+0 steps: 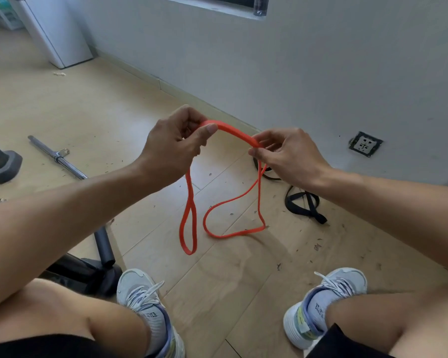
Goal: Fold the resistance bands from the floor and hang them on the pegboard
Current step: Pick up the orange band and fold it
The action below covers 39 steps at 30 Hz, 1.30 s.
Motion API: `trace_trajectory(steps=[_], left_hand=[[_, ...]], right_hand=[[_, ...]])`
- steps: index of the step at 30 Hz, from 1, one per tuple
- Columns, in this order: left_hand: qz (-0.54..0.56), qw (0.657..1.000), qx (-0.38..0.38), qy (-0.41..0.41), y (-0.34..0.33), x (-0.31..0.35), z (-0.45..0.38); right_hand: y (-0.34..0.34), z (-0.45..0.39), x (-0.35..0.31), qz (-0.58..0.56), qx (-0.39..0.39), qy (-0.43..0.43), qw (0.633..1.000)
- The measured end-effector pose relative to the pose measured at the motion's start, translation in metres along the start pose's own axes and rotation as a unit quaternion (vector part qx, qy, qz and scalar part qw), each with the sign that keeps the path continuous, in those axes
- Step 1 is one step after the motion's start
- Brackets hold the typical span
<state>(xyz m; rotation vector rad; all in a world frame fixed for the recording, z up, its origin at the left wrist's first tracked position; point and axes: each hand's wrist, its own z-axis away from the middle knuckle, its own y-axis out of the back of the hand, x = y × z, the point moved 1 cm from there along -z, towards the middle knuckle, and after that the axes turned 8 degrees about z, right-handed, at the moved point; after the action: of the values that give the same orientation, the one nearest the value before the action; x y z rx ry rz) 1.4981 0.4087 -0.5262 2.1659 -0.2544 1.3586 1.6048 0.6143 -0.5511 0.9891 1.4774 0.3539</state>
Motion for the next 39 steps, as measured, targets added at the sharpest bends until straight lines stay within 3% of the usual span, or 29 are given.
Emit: trace_trajectory(steps=[5, 13, 20, 29, 33, 39], left_hand=[[0.009, 1.0, -0.004, -0.001, 0.001, 0.006, 0.0], [0.003, 0.996, -0.083, 0.014, -0.009, 0.012, 0.006], [0.041, 0.994, -0.099, 0.016, -0.01, 0.018, 0.008], [0.087, 0.993, -0.075, -0.007, -0.013, 0.03, 0.008], [0.033, 0.999, -0.03, -0.021, -0.01, 0.028, 0.006], [-0.009, 0.999, 0.049, -0.02, 0.005, 0.024, -0.002]], right_hand=[[0.012, -0.006, -0.004, -0.058, 0.065, 0.013, 0.996], [0.022, 0.0, -0.024, -0.079, 0.026, 0.069, 0.994], [0.022, 0.005, -0.027, -0.089, -0.056, 0.076, 0.992], [0.002, 0.008, -0.012, -0.038, -0.188, 0.002, 0.981], [0.006, 0.006, -0.005, -0.06, -0.154, -0.008, 0.986], [0.016, -0.001, -0.009, -0.047, -0.021, 0.011, 0.999]])
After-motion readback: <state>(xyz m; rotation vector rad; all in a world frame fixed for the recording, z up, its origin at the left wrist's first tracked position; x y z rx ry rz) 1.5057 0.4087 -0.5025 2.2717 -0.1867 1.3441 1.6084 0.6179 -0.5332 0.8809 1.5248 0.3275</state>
